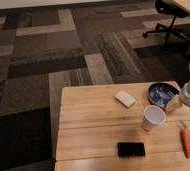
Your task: Place the pepper in the ceramic cup
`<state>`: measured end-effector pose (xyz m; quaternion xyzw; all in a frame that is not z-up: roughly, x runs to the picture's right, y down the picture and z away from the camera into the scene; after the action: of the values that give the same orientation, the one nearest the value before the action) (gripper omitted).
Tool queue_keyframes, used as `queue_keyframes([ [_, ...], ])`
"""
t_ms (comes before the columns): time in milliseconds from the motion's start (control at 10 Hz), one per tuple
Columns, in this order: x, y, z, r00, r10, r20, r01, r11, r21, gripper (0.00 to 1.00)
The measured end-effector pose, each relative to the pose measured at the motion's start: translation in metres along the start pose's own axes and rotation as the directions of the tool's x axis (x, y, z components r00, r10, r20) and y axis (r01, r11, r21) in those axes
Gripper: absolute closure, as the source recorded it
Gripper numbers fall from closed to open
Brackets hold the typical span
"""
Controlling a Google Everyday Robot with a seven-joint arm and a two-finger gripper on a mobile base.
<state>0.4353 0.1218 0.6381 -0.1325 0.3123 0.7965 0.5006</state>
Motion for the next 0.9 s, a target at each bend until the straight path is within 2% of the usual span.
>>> queue_keyframes([
  [300, -0.006, -0.019, 0.024, 1.0, 0.007, 0.002, -0.007, 0.999, -0.048, 0.35],
  [500, -0.001, -0.025, 0.046, 1.0, -0.02, -0.011, 0.019, 0.996, -0.09, 0.35],
  [600, 0.001, -0.029, 0.056, 0.999, -0.04, -0.012, 0.038, 0.995, -0.093, 0.35],
  [900, 0.001, -0.041, 0.078, 0.998, -0.054, -0.012, 0.053, 0.997, -0.06, 0.35],
])
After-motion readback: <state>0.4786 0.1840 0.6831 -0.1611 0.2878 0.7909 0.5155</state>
